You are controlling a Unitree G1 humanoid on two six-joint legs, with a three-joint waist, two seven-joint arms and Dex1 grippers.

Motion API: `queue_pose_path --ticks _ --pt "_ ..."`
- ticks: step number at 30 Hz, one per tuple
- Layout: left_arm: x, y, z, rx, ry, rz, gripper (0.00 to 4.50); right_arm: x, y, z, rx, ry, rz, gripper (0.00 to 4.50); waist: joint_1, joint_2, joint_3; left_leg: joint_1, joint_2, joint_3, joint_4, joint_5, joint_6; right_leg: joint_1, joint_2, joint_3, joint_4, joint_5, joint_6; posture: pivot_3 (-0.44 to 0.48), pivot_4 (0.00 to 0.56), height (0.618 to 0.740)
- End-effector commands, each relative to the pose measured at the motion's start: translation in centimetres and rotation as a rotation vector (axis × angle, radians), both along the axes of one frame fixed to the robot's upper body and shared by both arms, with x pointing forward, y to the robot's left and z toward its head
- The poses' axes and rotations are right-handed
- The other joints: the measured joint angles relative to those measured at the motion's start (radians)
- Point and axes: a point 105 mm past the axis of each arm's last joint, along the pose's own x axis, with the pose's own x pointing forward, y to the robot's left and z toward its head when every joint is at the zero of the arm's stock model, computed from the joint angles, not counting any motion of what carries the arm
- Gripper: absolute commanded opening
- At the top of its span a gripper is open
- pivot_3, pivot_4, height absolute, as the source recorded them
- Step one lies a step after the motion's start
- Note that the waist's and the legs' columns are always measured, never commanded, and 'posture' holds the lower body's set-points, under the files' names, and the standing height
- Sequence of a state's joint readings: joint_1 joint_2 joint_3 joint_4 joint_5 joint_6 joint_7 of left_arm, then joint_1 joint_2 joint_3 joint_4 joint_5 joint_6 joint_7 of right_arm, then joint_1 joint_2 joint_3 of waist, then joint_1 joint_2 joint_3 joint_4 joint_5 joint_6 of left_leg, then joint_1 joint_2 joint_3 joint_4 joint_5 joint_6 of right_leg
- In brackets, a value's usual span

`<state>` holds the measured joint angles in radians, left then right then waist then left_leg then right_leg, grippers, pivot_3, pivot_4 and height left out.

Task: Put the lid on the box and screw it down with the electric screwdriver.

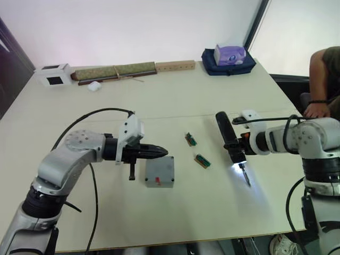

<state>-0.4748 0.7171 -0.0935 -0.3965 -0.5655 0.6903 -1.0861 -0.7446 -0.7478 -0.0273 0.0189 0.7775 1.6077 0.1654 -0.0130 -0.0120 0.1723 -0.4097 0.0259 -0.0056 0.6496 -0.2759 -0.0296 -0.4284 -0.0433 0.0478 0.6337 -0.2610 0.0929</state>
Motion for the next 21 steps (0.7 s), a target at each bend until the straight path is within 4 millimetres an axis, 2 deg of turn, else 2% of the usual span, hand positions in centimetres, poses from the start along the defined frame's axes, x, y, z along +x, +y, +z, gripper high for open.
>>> queue_pose_path --ticks 1,4,5,6,7,10,12,14,15,17,19,20,21 --pt "-0.5 0.1 1.2 -0.011 -0.047 -0.007 0.00 0.2 -1.1 -0.7 -0.030 0.033 -0.060 1.55 0.000 -0.001 0.000 0.000 0.000 0.000 0.001 0.000 0.000 0.001 0.000 0.000 0.000 0.000 0.000 0.000 0.150 0.740" --pt "-0.5 0.2 1.2 -0.007 -0.049 -0.003 0.00 0.3 -1.2 -1.4 -0.037 0.053 -0.079 1.55 0.000 -0.002 -0.001 0.000 0.000 0.000 0.003 0.000 0.000 0.002 -0.001 0.000 -0.001 0.001 0.002 0.000 0.150 0.740" --pt "-0.5 0.2 1.2 -0.004 -0.050 -0.002 0.00 0.3 -1.2 -1.5 -0.039 0.052 -0.080 2.56 0.000 -0.002 -0.001 0.000 0.000 0.000 0.004 0.000 0.000 0.003 -0.001 0.000 -0.001 0.002 0.002 0.000 0.150 0.740" --pt "-0.5 0.2 1.2 -0.003 -0.050 -0.002 0.00 0.3 -1.1 -1.5 -0.039 0.051 -0.080 2.86 0.000 -0.002 -0.001 0.000 -0.001 0.000 0.004 0.000 0.000 0.003 -0.001 0.000 -0.001 0.002 0.003 0.000 0.150 0.740" --pt "-0.5 0.3 1.2 -0.003 -0.050 -0.001 0.00 0.4 -1.1 -1.4 -0.038 0.048 -0.078 3.35 -0.001 -0.002 -0.001 0.000 -0.001 0.000 0.004 0.000 0.000 0.003 -0.001 0.000 -0.001 0.002 0.003 0.000 0.150 0.740" --pt "-0.2 0.7 1.3 0.006 -0.055 0.021 0.00 0.9 -0.6 -0.1 -0.079 -0.043 -0.031 4.43 -0.001 -0.002 -0.001 0.001 -0.001 0.000 0.006 0.000 0.000 0.004 0.000 0.000 -0.001 0.002 0.003 0.000 0.150 0.740" --pt "0.0 1.4 1.1 0.025 -0.052 0.046 0.00 1.5 -0.1 1.8 -0.118 -0.160 0.030 4.48 -0.002 -0.001 0.000 0.001 -0.001 0.000 0.007 0.000 0.000 0.004 0.000 0.000 -0.001 0.002 0.003 0.000 0.150 0.740" --pt "0.8 2.6 0.7 0.071 -0.066 0.097 0.00 2.1 1.3 4.8 -0.139 -0.350 0.143 4.48 -0.004 0.001 0.001 0.000 -0.001 0.000 0.007 0.000 0.000 0.004 0.000 0.001 -0.001 0.002 0.003 0.000 0.150 0.740" --pt "1.3 3.5 0.4 0.101 -0.072 0.131 0.00 1.9 2.9 6.4 -0.125 -0.451 0.243 4.48 -0.006 0.002 0.001 0.000 -0.001 0.000 0.007 0.000 0.000 0.003 0.000 0.001 -0.001 0.002 0.003 0.000 0.150 0.740" --pt "1.9 4.7 -0.1 0.141 -0.072 0.166 0.00 1.2 5.0 8.0 -0.104 -0.562 0.389 4.48 -0.010 0.002 0.002 0.000 0.000 0.000 0.006 0.000 0.000 0.002 0.000 0.001 0.000 0.002 0.004 0.000 0.150 0.740" --pt "1.8 5.4 -1.5 0.184 -0.037 0.169 0.00 -0.9 7.5 7.5 -0.109 -0.587 0.602 4.48 -0.010 0.002 0.002 0.001 0.002 0.000 0.005 0.000 0.000 0.002 0.002 0.001 0.000 0.002 0.003 0.000 0.150 0.740" --pt "1.7 5.6 -2.0 0.198 -0.024 0.166 0.00 -1.8 8.5 7.1 -0.102 -0.589 0.680 3.99 -0.007 0.002 0.002 0.001 0.002 0.000 0.004 0.000 0.000 0.002 0.003 0.000 0.000 0.002 0.003 0.000 0.150 0.740" --pt "1.6 5.6 -2.5 0.205 -0.012 0.161 0.00 -2.5 9.2 6.7 -0.080 -0.572 0.728 3.85 -0.007 0.002 0.002 0.001 0.002 0.000 0.003 0.000 0.000 0.001 0.002 0.000 0.000 0.002 0.003 0.000 0.150 0.740"
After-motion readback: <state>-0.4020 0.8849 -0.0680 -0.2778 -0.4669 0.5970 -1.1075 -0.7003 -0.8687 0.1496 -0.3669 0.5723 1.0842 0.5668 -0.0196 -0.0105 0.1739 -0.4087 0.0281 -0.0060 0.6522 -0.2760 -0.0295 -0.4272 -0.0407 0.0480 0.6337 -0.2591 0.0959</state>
